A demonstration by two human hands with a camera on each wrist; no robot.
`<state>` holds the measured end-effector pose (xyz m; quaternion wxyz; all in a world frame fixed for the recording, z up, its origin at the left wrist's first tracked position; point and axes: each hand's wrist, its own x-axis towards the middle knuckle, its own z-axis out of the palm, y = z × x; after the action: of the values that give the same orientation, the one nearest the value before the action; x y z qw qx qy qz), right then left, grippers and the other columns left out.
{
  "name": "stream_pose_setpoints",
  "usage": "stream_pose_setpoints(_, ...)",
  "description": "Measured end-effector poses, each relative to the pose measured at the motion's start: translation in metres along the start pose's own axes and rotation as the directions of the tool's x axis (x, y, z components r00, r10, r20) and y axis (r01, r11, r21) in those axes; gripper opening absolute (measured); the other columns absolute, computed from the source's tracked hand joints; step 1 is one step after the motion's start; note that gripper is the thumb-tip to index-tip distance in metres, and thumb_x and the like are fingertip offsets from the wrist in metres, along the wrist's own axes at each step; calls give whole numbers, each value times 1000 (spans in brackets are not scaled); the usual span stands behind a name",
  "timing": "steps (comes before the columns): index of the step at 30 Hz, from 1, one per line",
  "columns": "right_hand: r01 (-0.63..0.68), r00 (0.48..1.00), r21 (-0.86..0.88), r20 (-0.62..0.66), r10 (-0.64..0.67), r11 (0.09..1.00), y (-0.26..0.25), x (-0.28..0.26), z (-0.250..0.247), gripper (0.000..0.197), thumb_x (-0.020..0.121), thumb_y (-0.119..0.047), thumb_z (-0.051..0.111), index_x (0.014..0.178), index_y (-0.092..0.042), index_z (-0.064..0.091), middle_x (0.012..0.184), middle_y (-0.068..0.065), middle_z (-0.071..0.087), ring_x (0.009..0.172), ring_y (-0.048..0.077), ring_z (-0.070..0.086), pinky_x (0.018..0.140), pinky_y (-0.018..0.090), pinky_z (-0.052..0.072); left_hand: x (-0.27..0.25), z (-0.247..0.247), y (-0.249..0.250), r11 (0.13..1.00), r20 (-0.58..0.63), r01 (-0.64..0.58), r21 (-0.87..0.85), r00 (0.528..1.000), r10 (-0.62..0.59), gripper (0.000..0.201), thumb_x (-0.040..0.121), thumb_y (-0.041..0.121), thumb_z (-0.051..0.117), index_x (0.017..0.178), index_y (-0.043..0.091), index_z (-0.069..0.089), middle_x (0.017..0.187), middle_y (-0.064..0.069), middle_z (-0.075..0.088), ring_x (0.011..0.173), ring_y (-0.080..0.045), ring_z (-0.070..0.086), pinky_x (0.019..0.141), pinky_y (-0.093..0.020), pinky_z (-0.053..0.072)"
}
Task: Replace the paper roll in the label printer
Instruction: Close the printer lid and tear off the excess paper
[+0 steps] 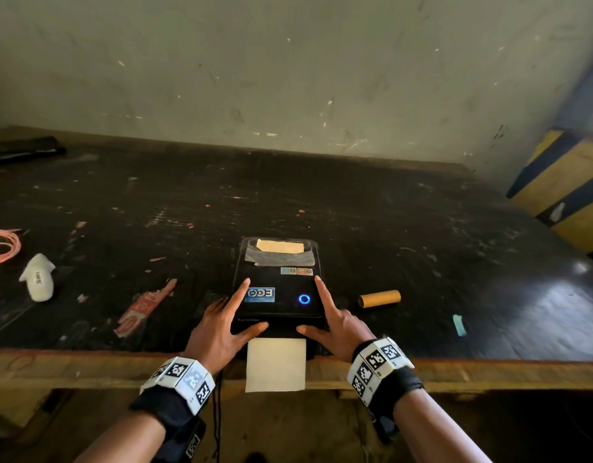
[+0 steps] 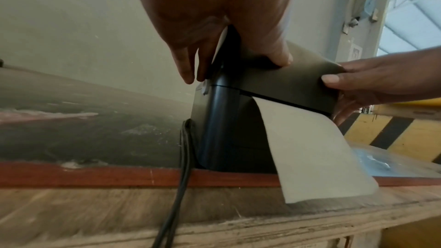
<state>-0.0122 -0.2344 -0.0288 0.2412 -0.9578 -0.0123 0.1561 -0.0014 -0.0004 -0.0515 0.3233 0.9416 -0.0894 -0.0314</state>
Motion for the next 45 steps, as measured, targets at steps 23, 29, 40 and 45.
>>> stream_pose_setpoints(23,15,997,-85,-68,-20,996,4,4,6,98,83,-60,52,138,-40,-27,133,15,55,97,27,66,84,46,54,0,0,-1,998,18,-29,-52,999,30,86,77,59,55,139,50,-4,149,-10,34,130,-28,42,103,-45,41)
stream_pose_setpoints(29,5,998,-78,-65,-10,997,3,2,7,99,83,-59,53,139,-38,-26,133,16,54,99,27,65,83,44,54,-1,1,0,999,-4,-10,-30,1000,10,86,77,58,57,139,50,-2,149,-12,33,131,-30,41,103,-45,41)
stream_pose_setpoints(40,23,997,-57,-77,-28,998,5,1,7,98,83,-59,53,140,-38,-24,134,15,53,102,27,64,86,46,54,2,1,-1,1000,23,-5,-5,1000,5,87,76,61,55,136,53,-6,148,-13,35,127,-31,46,100,-45,45)
stream_pose_setpoints(45,26,998,-37,-64,-28,999,5,2,7,98,83,-57,54,139,-39,-25,137,15,51,104,27,63,87,46,53,0,-1,0,1000,28,5,-4,1000,-5,87,77,60,56,137,52,-6,149,-14,34,128,-32,44,101,-46,44)
